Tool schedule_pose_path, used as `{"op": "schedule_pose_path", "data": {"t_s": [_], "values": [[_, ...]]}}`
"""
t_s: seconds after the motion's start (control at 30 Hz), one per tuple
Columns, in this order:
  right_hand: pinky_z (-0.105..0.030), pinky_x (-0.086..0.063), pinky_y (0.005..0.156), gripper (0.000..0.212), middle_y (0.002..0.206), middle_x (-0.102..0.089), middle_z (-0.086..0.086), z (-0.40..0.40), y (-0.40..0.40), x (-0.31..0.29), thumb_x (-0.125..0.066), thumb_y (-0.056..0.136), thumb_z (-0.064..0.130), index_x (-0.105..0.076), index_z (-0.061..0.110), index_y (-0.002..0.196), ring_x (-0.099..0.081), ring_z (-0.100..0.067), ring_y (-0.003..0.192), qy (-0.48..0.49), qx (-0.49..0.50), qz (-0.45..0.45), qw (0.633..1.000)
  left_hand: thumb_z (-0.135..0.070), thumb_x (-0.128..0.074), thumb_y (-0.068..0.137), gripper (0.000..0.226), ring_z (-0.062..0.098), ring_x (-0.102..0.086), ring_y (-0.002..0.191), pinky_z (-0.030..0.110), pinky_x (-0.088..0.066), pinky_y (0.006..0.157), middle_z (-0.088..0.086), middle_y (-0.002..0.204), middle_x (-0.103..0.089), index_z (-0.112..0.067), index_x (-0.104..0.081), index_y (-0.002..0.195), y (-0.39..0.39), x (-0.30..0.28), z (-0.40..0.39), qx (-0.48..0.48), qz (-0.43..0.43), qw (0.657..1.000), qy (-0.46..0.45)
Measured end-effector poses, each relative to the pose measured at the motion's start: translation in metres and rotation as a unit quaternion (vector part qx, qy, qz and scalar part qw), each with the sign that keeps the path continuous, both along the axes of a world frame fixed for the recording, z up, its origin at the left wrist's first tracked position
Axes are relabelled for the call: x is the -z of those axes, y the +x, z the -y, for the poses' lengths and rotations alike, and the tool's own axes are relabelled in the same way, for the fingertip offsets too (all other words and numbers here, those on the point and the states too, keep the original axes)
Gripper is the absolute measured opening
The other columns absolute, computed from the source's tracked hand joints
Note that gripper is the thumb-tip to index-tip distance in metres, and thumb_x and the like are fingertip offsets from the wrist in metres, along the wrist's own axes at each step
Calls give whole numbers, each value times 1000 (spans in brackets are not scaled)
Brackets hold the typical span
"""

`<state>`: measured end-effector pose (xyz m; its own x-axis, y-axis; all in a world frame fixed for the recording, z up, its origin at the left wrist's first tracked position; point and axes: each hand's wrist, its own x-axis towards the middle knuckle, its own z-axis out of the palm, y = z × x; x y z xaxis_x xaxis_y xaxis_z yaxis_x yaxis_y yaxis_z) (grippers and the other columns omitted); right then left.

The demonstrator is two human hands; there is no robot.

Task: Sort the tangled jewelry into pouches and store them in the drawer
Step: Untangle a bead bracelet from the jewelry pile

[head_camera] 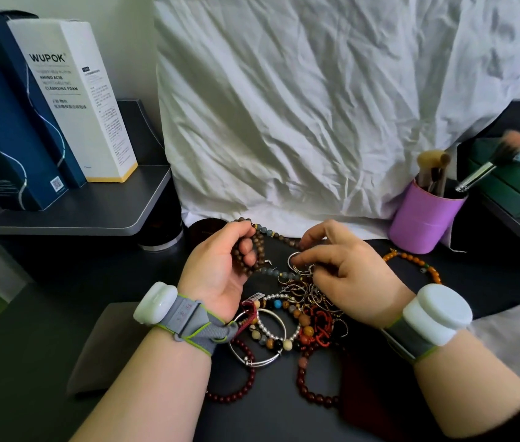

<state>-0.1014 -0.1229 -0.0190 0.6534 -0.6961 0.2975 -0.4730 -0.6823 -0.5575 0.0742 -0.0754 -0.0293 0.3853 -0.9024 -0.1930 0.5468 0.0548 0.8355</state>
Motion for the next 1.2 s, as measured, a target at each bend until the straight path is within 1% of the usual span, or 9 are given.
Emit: {"op": "schedule_pose_path", "data": {"t_s": [0.2,0.37,0.5,0.7,0.77,0.83,0.93,1.1,1.2], "values": [[-2,-31,70,23,105,-49,12,-3,-1,-4,-53,78,9,-71,20,69,-50,4,84,43,-39,-46,997,-22,-55,90,23,7,-37,39,26,-33,60,-8,47,-40,-18,-54,67,0,3,2,7,-29,1000,5],[-19,-40,83,22,107,-53,8,-10,1,-9,-47,68,10,-62,23,58,-55,-8,96,86,-80,71,991,-27,-55,91,26,7,-34,37,27,-33,61,-8,44,-37,-18,-53,66,2,5,4,8,-55,998,17],[-28,-40,87,18,112,-56,-1,-13,-1,-11,-51,72,6,-63,8,59,-56,-15,102,43,-128,131,982,-30,-54,92,26,7,-34,37,27,-33,60,-8,44,-36,-16,-54,69,0,6,4,22,-61,997,30],[-40,-43,93,33,69,-62,-5,-14,3,-11,-56,77,14,-51,4,46,-58,-28,94,-4,-194,203,960,-28,-53,93,27,7,-33,37,27,-30,59,-8,45,-34,-15,-52,69,-2,4,2,35,-68,997,34],[-41,-44,91,33,60,-53,-1,-13,3,-7,-57,78,14,-47,8,48,-57,-28,75,43,-196,225,954,-28,-53,93,28,8,-33,37,26,-29,59,-8,45,-34,-15,-52,69,-2,4,2,36,-75,996,30],[-37,-45,77,29,57,-49,2,-14,4,-4,-59,79,20,-49,14,52,-49,-25,61,137,-166,249,944,-28,-53,93,28,8,-33,38,25,-28,58,-7,45,-34,-15,-52,67,-2,4,1,33,-81,996,27],[-24,-36,58,25,51,-51,4,-15,7,-2,-62,76,33,-61,16,58,-42,-13,53,255,-88,297,916,-29,-54,92,28,9,-33,40,24,-29,58,-7,46,-35,-15,-53,67,-2,2,0,33,-82,996,17],[-20,-31,46,25,49,-45,-2,-12,15,-2,-56,82,22,-67,0,77,-35,-15,46,416,-76,401,812,-29,-53,92,30,10,-38,43,20,-35,51,-4,48,-39,-14,-56,67,-11,1,-1,48,5,999,-21],[-19,-32,44,25,61,-56,-7,-11,16,-1,-49,82,14,-69,-1,85,-39,-13,46,438,-62,423,791,-27,-60,85,25,13,-46,46,19,-41,50,0,50,-48,-11,-62,66,-17,1,-4,54,70,994,-61]]}}
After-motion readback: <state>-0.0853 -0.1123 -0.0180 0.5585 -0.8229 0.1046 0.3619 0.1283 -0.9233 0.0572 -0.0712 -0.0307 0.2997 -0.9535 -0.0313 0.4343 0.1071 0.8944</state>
